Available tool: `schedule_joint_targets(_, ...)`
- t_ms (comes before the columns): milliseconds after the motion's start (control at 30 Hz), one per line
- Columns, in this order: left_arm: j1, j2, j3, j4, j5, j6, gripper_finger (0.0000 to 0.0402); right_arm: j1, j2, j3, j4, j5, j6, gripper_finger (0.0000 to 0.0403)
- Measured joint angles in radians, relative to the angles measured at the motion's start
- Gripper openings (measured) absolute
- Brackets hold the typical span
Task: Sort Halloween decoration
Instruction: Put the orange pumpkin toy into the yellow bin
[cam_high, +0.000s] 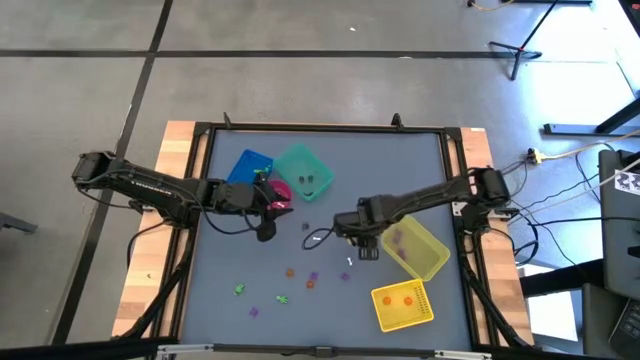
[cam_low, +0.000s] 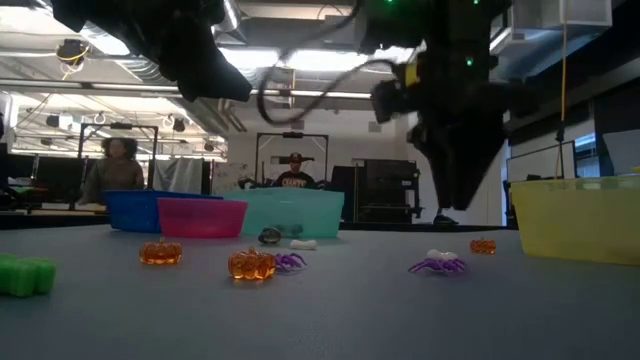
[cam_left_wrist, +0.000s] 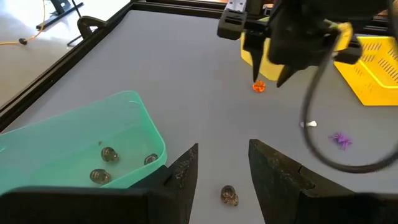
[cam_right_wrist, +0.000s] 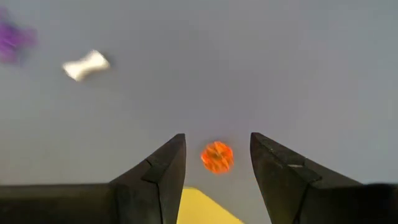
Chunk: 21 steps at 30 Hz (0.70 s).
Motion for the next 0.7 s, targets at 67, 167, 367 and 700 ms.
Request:
schedule_joint_targets(67, 0.0, 0.0, 0.0, 0.0, 0.0, 0.0, 0.0127, -0.011, 0.013, 0.0, -0.032, 0.004, 0.0, 0.0179)
schedule_joint_targets(167, 0.0, 0.0, 0.0, 0.0, 0.0, 0.0, 0.0127, -0.018, 0.033, 0.0, -0.067, 0.007, 0.0, 0.0179)
schedule_joint_targets(367, 0.0, 0.0, 0.0, 0.0, 0.0, 0.001, 0.0127, -0.016, 0.052, -0.002, -0.052, -0.001, -0.003, 0.0179)
schedule_joint_targets(700, 0.0, 0.0, 0.0, 0.0, 0.0, 0.002, 0.0127, -0.016, 0.06, -0.002, -0.068, -0.001, -0.003, 0.0179)
